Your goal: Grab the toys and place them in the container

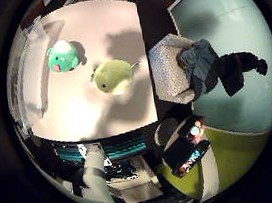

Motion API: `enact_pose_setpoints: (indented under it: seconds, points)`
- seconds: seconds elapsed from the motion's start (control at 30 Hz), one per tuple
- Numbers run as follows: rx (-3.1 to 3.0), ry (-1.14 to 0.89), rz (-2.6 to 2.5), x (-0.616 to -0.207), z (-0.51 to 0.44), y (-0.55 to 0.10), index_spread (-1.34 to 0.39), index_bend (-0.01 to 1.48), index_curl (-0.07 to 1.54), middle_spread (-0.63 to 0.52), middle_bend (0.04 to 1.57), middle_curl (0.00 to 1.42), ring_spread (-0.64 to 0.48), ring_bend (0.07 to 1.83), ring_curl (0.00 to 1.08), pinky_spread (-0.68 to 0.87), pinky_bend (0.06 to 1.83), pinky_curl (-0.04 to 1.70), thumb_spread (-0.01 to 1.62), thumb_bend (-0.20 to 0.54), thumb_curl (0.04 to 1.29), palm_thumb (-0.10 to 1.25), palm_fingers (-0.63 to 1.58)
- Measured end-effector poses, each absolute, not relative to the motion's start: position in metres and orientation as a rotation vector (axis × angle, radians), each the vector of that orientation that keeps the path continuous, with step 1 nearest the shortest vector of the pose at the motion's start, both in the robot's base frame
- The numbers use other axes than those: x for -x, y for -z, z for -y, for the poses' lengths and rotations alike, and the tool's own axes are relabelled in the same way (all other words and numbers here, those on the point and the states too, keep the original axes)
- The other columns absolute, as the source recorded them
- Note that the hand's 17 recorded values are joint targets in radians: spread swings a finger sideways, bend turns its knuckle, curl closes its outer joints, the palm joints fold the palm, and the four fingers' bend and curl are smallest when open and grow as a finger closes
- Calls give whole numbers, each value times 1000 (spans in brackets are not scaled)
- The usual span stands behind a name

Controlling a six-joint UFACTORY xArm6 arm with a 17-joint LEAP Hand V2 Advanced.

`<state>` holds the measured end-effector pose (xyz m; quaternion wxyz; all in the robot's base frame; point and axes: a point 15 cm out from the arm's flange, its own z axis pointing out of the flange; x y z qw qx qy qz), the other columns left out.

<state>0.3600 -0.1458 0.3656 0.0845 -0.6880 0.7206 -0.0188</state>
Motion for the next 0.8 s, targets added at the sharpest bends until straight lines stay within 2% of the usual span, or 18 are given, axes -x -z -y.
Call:
enact_pose_setpoints:
  seconds: [0.53,0.8]
  points:
    - [2031,22,-2289,-391,217,-275,-360,162,270,-2,196,313,196,368,245,451,474,272,1095,-23,280,431,152]
    - [2015,-117,-2366,-379,240,-211,-361,164,272,-2,192,315,195,349,241,446,464,275,1098,-23,279,422,145]
